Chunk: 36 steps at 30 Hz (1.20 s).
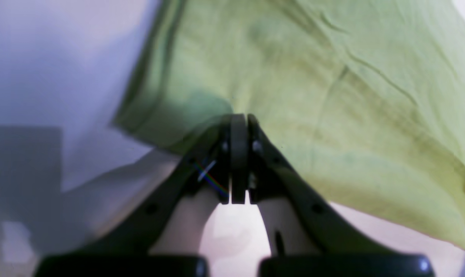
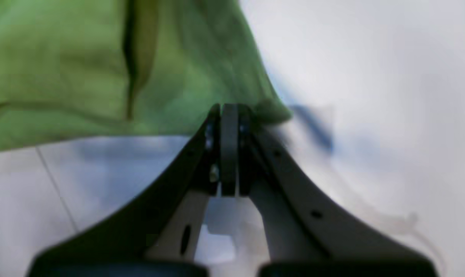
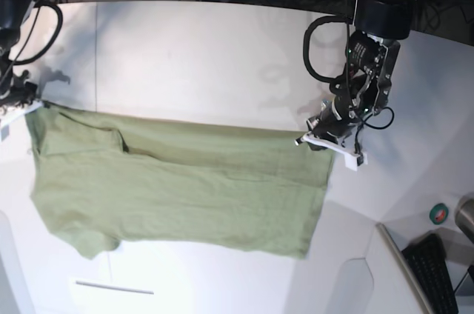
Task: Layout the t-shirt on the table in an organized manner, then fold the t-shirt properly
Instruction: 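Hold the shirt edge with both grippers and drag it away from the hem, then pull the held shirt edge with both grippers to straighten it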
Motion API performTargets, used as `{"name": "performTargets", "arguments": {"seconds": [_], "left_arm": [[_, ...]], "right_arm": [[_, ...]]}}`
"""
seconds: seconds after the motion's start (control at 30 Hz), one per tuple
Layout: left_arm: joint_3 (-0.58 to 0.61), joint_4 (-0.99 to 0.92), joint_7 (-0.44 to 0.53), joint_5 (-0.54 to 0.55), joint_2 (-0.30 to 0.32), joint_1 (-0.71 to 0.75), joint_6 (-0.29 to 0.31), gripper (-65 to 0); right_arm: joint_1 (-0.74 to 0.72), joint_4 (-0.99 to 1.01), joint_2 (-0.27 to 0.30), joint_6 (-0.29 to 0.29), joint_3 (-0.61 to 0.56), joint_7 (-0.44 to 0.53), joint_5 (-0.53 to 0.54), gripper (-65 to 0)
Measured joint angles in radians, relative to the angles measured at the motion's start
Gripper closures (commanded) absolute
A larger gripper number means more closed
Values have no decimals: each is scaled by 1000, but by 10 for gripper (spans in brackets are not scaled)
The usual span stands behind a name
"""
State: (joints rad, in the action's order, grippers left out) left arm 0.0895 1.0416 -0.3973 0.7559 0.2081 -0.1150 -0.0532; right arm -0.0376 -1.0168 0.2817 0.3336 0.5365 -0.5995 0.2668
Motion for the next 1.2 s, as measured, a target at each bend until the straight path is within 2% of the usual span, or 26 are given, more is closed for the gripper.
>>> {"name": "performTargets", "arguments": {"seconds": [0.3,0.47,0.6,0.73,0.87,0.97,1.2], "left_arm": [[-3,134,-84,8,-5,-23,3,0],[6,-54,-85,-3,-11,-140,0,0],[6,-146,-83,-3,-21,-183,0,0],[8,-150,-82,-3,-22,-175,0,0],[-2,-107,-83,-6,-21,-139,0,0],[1,-24,-91,-2,-14,-94,0,0],[0,9,-85,0,-12,-91,0,0]], "right_arm": [[-8,-127,0,0,0,-24,9,0],[-122,29,6,-4,-81,-29,2,0],[-166,85,2,0,-83,-16,12,0],[-168,162,12,-4,-82,43,-3,0],[-123,57,-3,-2,-82,2,8,0],[-68,-49,10,-2,-82,-2,3,0],[-142,50,2,-3,-82,-4,11,0]]}}
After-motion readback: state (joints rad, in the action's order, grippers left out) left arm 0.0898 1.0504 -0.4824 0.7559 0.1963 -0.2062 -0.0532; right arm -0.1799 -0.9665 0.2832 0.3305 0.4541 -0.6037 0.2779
